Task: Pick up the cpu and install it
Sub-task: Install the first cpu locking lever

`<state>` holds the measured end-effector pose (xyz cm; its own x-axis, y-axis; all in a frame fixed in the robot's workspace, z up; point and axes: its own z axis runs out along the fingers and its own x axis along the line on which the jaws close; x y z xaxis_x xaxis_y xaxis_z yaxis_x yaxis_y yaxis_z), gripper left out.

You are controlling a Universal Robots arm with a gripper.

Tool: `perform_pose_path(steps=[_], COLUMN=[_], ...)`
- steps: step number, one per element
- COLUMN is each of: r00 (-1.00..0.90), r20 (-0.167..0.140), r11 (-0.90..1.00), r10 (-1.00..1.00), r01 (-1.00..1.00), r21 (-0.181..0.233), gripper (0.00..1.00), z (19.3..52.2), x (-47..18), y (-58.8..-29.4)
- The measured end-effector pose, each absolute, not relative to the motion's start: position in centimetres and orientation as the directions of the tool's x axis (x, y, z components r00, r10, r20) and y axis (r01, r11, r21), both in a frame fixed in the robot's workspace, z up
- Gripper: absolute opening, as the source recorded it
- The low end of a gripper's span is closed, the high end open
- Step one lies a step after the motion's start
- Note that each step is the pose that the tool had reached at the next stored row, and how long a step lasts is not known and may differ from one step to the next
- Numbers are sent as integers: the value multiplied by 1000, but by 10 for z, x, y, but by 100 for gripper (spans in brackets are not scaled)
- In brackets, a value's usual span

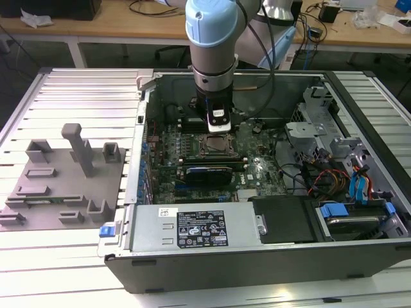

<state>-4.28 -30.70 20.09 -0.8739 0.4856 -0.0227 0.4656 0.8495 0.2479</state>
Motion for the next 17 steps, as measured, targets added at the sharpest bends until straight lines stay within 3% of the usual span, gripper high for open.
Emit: perform_pose_path(steps=[17], r00=[-870], r20=[-26], r11=[848], r10=[492], r01=[472], r21=[242], gripper=[11], z=[201], x=[-39], y=[-304])
